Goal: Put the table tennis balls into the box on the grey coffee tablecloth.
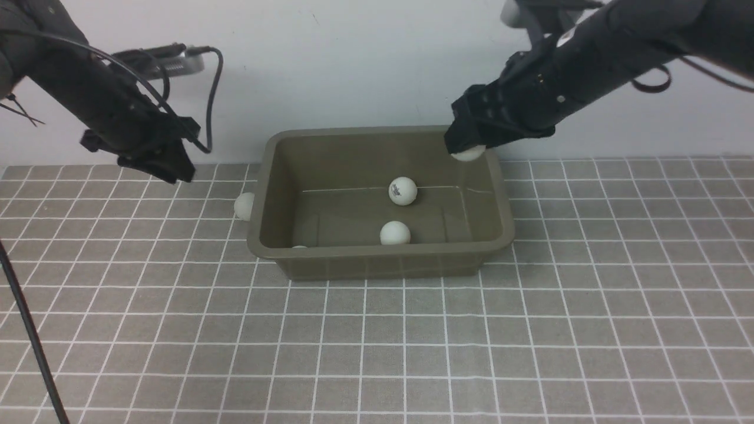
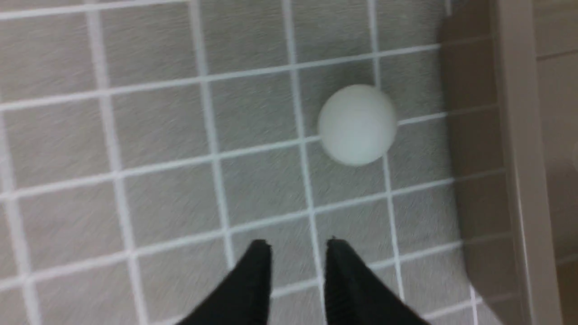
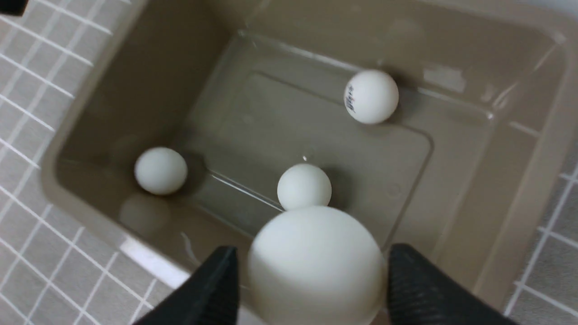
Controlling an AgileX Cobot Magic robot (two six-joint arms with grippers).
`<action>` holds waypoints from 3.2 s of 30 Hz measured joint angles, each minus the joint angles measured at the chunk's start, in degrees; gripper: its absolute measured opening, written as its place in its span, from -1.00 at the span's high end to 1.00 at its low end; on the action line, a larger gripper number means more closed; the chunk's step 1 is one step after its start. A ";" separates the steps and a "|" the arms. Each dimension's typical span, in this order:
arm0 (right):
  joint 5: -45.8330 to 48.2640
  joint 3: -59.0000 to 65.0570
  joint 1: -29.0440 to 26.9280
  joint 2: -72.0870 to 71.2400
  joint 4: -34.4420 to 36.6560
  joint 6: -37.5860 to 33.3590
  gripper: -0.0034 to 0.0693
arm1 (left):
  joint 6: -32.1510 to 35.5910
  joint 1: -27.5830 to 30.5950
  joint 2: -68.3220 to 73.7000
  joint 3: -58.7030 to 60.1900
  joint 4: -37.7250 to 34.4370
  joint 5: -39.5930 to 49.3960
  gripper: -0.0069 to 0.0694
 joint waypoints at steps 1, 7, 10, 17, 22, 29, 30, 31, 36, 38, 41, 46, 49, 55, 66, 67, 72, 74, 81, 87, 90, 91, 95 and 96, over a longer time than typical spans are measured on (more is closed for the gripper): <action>1.78 -2.18 0.00 1.52 -0.10 0.50 -0.39 | 0.27 -0.63 0.70 0.00 -0.05 -1.32 0.12; 12.02 -9.40 0.00 3.81 -2.51 1.66 -0.75 | 0.92 -4.42 5.08 0.00 0.63 -8.08 -0.54; 13.35 -9.94 0.00 2.13 -5.02 2.02 -0.72 | 1.16 -5.89 6.46 0.00 0.71 -11.00 -0.66; 13.97 -9.99 0.00 -0.88 -7.35 2.94 -0.53 | -1.07 -6.42 9.29 0.00 2.81 -13.33 -0.11; 14.24 -9.99 0.00 -5.05 -10.67 3.75 -0.28 | -3.76 -6.42 8.48 -2.20 7.47 -7.01 -0.11; 14.61 -9.82 0.00 -15.78 -24.02 10.05 0.26 | -6.68 -7.40 -0.43 -13.16 2.50 1.77 -0.11; 14.61 -9.41 0.00 -18.07 -25.79 11.03 0.40 | -5.13 -8.35 -1.73 -14.94 -0.86 1.88 -0.11; 14.61 -8.85 0.00 -20.11 -26.95 11.67 0.50 | -3.33 -9.60 -2.69 -16.05 -3.13 2.02 -0.11; 14.66 2.43 0.00 -37.34 -29.25 15.03 0.92 | 1.09 -17.70 -0.68 -17.09 -2.76 3.43 -0.11; 14.66 5.76 0.00 -42.10 -29.11 15.88 0.93 | 0.24 -18.69 0.56 -17.09 -1.31 3.43 -0.12; 14.29 21.01 0.00 -59.06 -26.60 18.31 0.94 | -6.03 -20.75 4.22 -16.57 3.69 2.97 -0.51; 5.79 37.90 0.00 -76.90 -25.10 18.99 0.94 | -10.58 -21.44 4.08 -17.21 6.30 2.99 -0.82; -4.33 50.99 0.00 -89.46 -24.81 19.51 0.94 | -12.72 -21.66 1.42 -19.18 8.80 3.72 -0.52; -22.60 71.77 0.00 -106.34 -25.79 24.78 0.95 | -13.43 -21.73 -10.90 -19.39 14.71 4.30 0.71; -42.80 83.48 0.00 -111.05 -39.61 38.06 0.95 | -15.47 -21.83 -52.09 14.68 16.47 2.93 0.83; -43.43 83.48 0.00 -111.05 -39.77 38.41 0.95 | -15.47 -21.83 -56.87 20.42 15.49 0.31 0.83; -44.20 83.48 0.00 -111.05 -40.17 38.94 0.95 | -15.47 -21.83 -80.33 48.41 11.61 -15.84 0.83; -44.20 83.48 0.00 -111.05 -40.17 39.01 0.95 | -15.47 -21.83 -89.87 57.54 10.59 -20.52 0.83; -44.20 83.48 0.00 -111.05 -40.18 39.07 0.95 | -15.47 -21.83 -113.44 79.47 10.14 -25.76 0.83; -44.11 83.55 0.00 -111.05 -40.23 39.12 0.95 | -15.47 -21.83 -128.81 85.00 10.07 -31.74 0.83; -43.90 83.55 0.00 -111.05 -40.23 39.12 0.95 | -15.47 -21.77 -129.43 85.63 9.95 -31.05 0.83; -43.91 83.55 0.00 -111.05 -40.23 39.12 0.95 | -15.41 -21.77 -129.34 85.69 10.04 -30.50 0.83; -43.55 83.59 0.00 -111.05 -40.23 39.12 0.95 | -15.29 -21.77 -129.16 85.75 10.96 -30.25 0.83; -43.55 83.59 0.00 -111.05 -40.30 39.12 0.95 | -15.29 -21.77 -129.16 85.94 11.02 -30.87 0.83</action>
